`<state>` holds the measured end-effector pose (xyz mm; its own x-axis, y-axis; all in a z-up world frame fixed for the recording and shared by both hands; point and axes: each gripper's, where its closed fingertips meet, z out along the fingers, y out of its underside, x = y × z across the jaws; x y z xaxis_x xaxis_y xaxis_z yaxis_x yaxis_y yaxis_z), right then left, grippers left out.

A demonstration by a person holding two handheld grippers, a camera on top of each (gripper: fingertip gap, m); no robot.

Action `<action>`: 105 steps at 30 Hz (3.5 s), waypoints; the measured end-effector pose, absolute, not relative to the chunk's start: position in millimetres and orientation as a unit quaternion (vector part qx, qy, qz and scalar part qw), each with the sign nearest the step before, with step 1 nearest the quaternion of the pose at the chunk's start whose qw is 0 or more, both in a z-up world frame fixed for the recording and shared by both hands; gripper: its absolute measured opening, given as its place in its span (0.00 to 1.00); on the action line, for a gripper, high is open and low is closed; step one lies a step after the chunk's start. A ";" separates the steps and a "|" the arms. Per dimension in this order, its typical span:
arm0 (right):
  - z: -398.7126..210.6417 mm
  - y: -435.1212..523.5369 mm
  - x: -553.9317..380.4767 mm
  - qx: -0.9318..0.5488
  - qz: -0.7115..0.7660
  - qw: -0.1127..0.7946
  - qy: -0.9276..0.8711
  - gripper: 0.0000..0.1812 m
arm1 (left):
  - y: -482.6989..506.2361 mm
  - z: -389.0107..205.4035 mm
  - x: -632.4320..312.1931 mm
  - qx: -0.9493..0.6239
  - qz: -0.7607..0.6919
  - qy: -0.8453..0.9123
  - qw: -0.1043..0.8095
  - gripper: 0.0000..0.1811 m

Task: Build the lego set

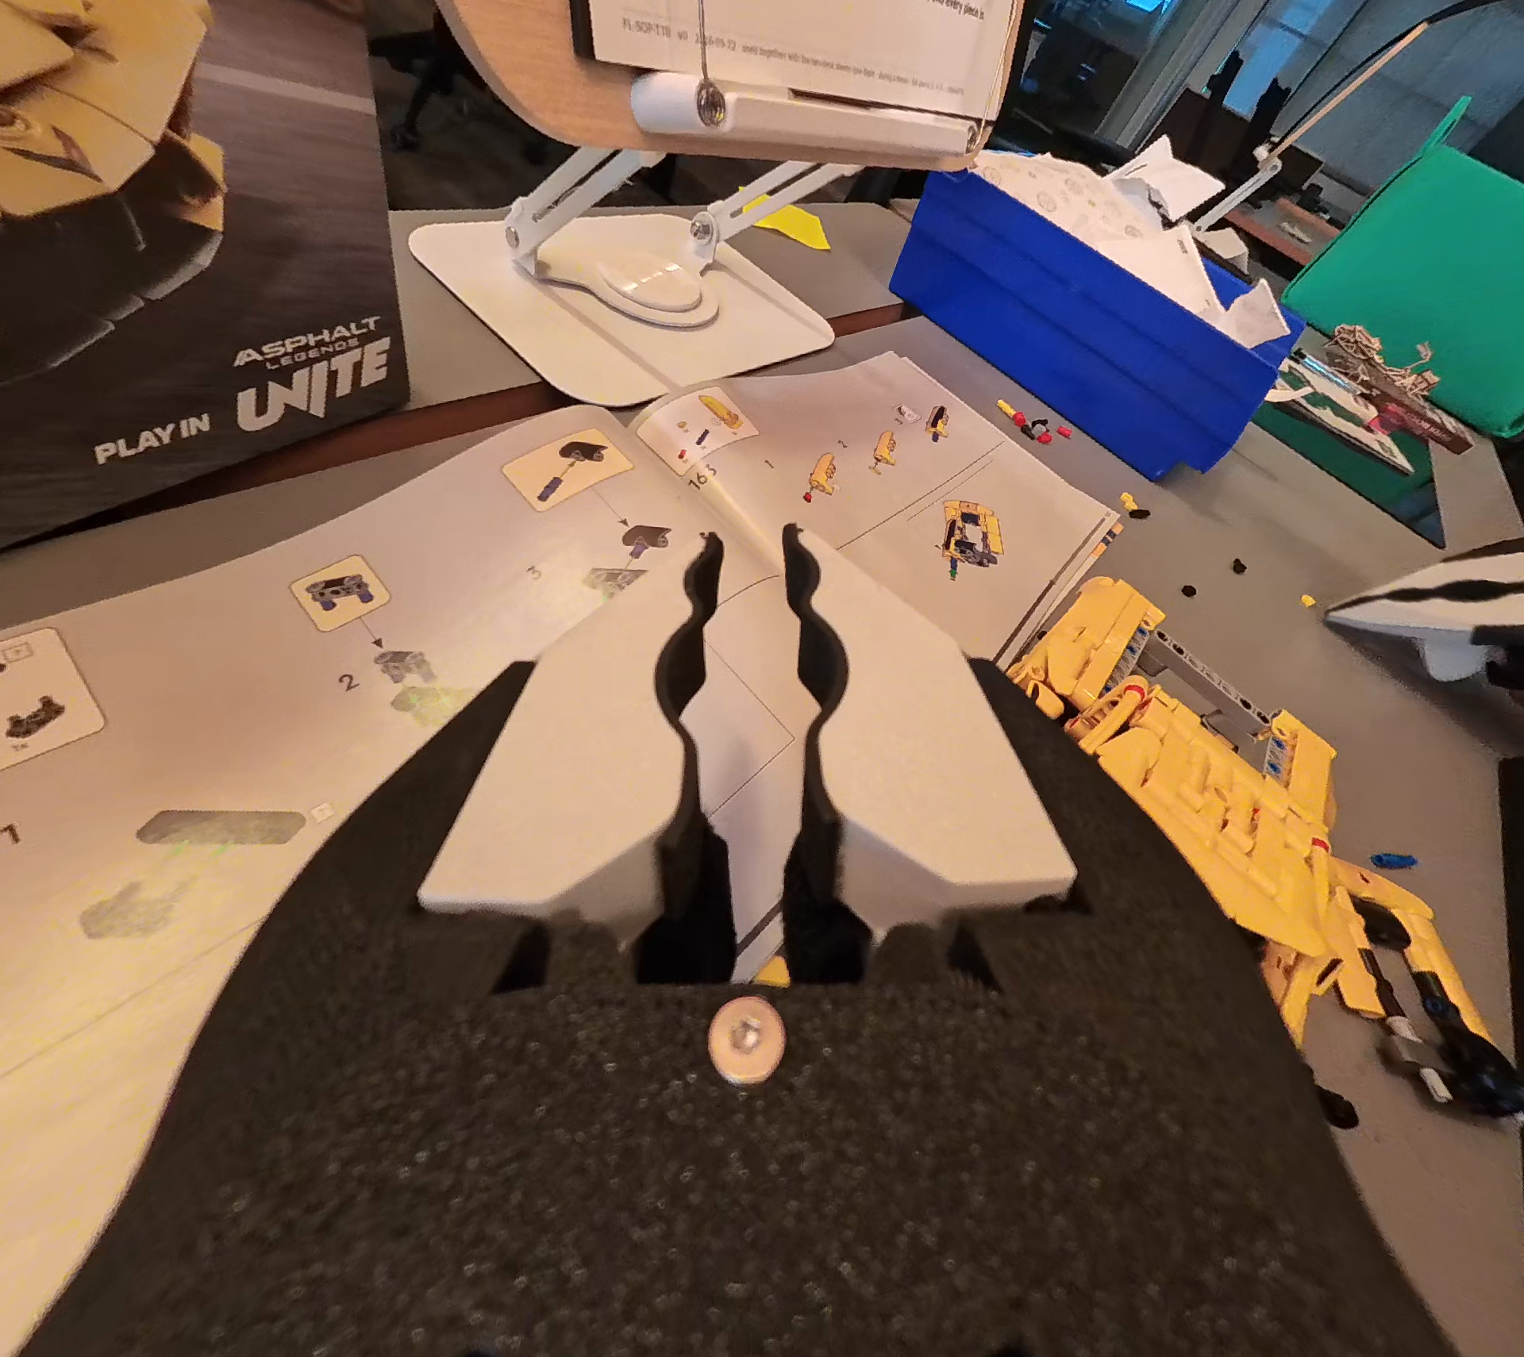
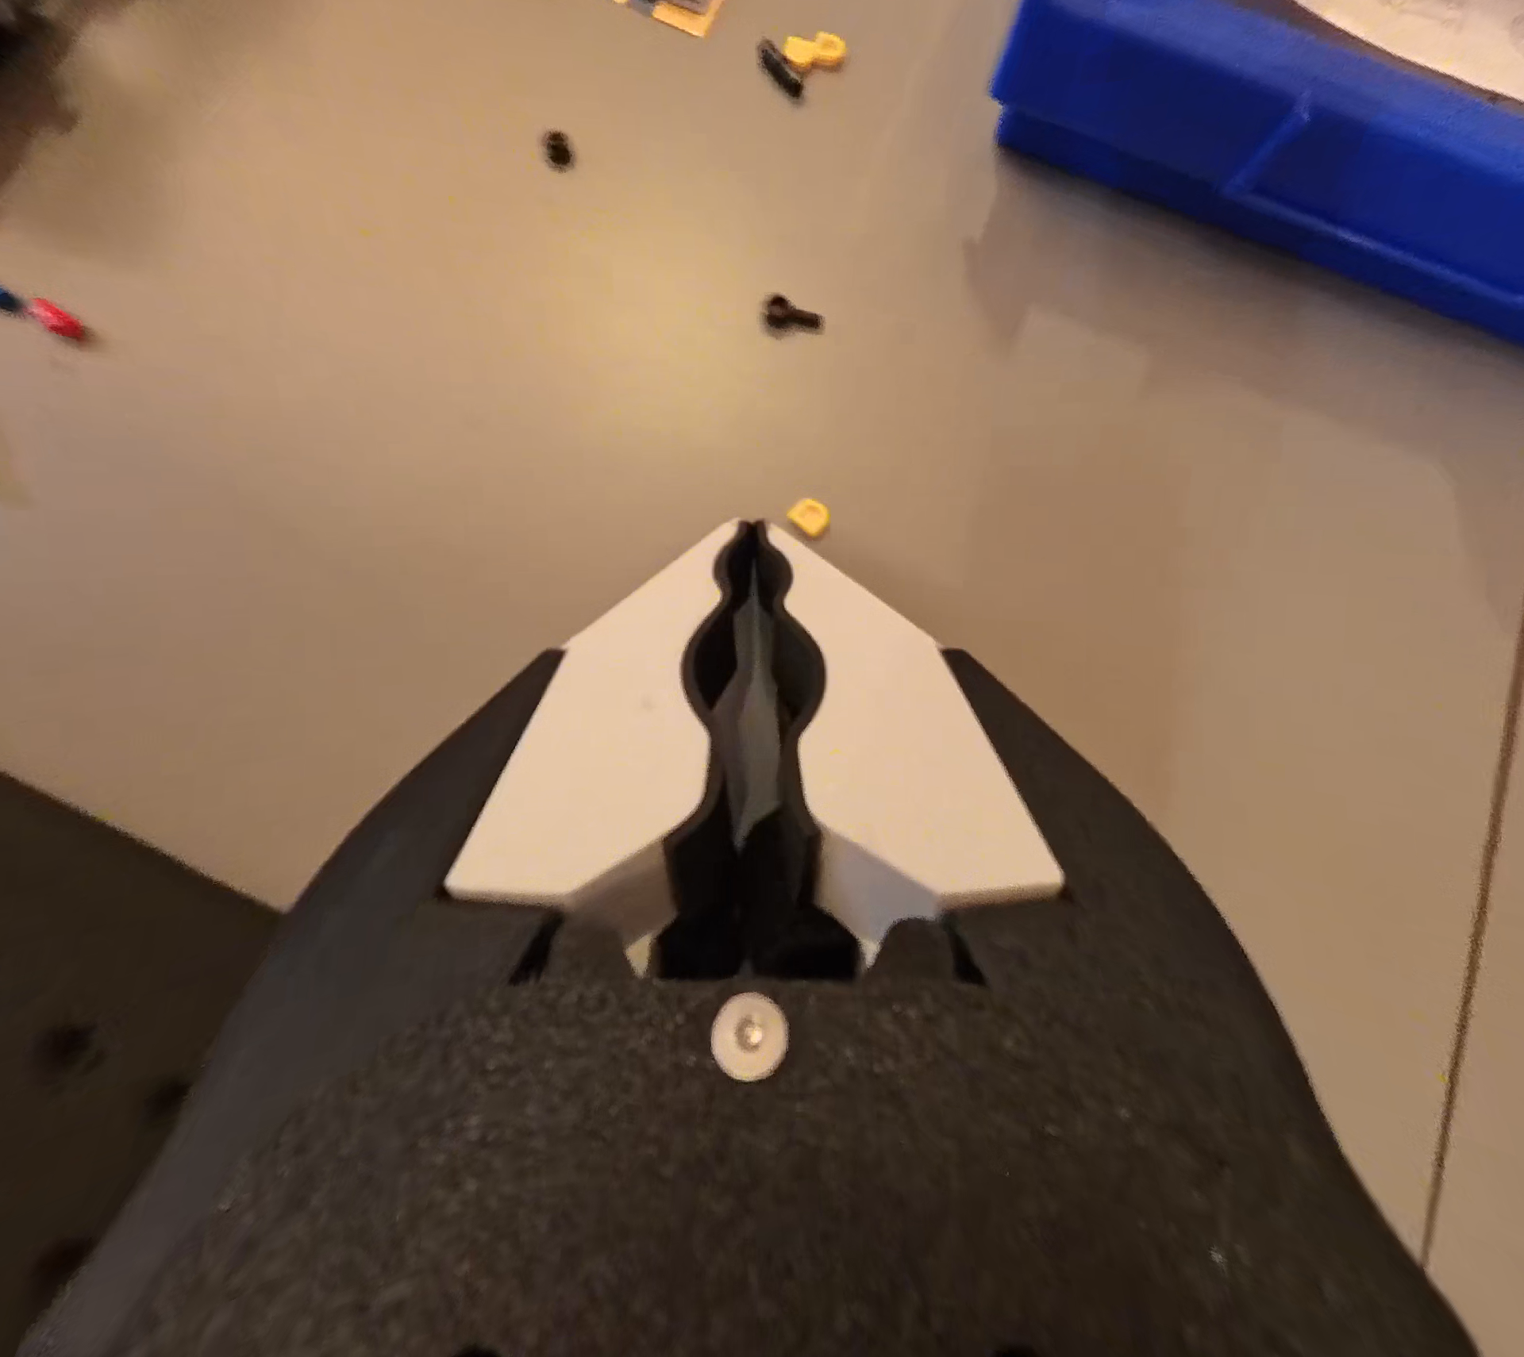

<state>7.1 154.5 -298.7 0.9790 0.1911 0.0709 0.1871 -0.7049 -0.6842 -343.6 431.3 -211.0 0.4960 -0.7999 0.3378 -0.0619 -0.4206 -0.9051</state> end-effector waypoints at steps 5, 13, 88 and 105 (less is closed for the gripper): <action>-285.4 161.7 -44.3 -0.911 0.046 0.371 -0.176 0.00 | 430.5 -212.0 -342.3 -0.738 -0.407 0.295 0.450 0.08; -280.0 161.2 18.3 -0.900 -0.115 0.406 -0.105 0.06 | 430.7 -208.8 -344.0 -0.735 -0.415 0.290 0.451 0.08; -266.7 211.5 -152.3 -0.835 0.215 0.470 -0.190 0.12 | 254.8 -296.8 -701.9 -0.912 -0.107 0.101 0.383 0.13; -266.8 210.9 -152.7 -0.835 0.228 0.465 -0.185 0.11 | 284.0 -209.3 -595.1 -0.768 0.005 0.321 0.554 0.13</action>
<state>-152.7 210.9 -266.8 0.8276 0.5213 -0.2081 0.0980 -0.4991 -0.8610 -595.1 284.0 -209.3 0.7944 -0.4870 -0.3631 -0.4981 -0.1801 -0.8482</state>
